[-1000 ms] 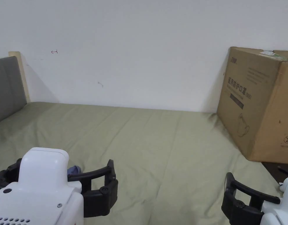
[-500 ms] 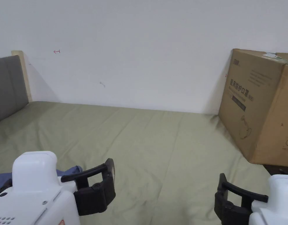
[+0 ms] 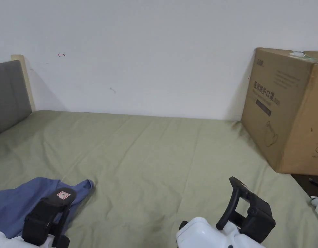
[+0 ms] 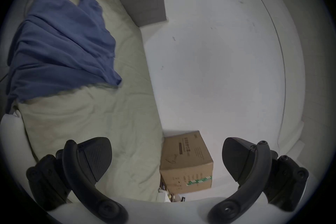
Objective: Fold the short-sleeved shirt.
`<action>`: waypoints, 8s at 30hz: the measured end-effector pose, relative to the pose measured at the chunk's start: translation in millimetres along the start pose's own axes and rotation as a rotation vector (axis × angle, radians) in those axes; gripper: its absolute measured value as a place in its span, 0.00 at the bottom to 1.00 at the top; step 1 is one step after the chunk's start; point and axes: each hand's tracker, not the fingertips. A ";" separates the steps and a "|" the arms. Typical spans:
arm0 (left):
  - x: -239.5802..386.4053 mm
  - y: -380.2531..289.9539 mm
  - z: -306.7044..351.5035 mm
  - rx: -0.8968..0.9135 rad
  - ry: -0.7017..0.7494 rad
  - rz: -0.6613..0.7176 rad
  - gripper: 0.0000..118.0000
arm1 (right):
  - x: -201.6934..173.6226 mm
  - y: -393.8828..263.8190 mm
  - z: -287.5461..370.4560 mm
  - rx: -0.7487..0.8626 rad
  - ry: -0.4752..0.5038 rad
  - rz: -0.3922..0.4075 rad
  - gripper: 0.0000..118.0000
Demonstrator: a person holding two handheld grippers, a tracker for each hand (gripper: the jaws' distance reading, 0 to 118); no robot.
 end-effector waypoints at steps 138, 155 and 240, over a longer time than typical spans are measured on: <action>13.9 182.6 -96.2 -0.360 0.650 -0.904 0.08 | -51.5 22.6 -66.6 -0.290 0.626 -0.892 0.00; 273.7 24.2 -137.4 -0.474 0.001 -1.233 0.08 | 56.2 -18.2 -36.2 -0.257 0.290 -0.995 0.00; 22.3 -78.6 -302.9 -0.735 0.445 -1.317 0.02 | 103.9 -171.4 -115.0 -0.584 0.177 -1.033 0.00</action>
